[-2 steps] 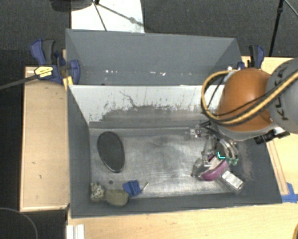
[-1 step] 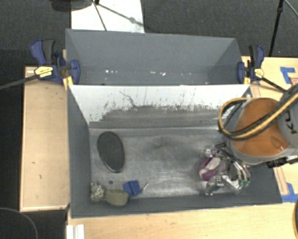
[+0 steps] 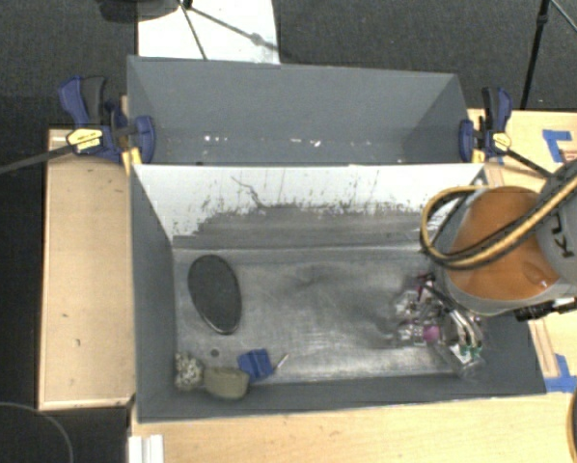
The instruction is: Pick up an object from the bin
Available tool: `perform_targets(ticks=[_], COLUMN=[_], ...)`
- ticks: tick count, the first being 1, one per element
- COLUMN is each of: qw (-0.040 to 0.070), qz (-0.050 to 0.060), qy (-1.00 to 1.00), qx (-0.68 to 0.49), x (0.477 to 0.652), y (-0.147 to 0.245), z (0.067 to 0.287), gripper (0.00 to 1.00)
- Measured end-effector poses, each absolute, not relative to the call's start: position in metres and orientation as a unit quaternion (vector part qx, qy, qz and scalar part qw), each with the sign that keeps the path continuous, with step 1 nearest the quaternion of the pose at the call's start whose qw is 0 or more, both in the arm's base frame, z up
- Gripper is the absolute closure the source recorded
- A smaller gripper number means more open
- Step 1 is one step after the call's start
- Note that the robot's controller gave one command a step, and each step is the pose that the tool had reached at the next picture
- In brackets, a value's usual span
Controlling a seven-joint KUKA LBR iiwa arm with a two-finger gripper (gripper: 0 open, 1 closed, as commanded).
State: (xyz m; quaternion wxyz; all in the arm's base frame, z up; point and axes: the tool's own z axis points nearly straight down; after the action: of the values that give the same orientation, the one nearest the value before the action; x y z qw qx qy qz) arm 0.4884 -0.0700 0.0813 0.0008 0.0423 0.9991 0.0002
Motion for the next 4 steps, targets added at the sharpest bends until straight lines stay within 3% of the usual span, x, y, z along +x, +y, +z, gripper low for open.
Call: perform_targets(ticks=[1,2,3,4], qw=[0.001,0.005,0.002,0.002], qz=[0.0,0.0,0.001,0.0], qy=[0.999,0.991,0.982,0.982], qx=[0.042,0.136,0.189,0.188], x=[0.488,0.496,0.497,0.496], y=[-0.07,-0.096,-0.108,-0.108], z=[0.081,0.179,0.075,0.077], gripper=[0.0,0.0,0.0,1.0])
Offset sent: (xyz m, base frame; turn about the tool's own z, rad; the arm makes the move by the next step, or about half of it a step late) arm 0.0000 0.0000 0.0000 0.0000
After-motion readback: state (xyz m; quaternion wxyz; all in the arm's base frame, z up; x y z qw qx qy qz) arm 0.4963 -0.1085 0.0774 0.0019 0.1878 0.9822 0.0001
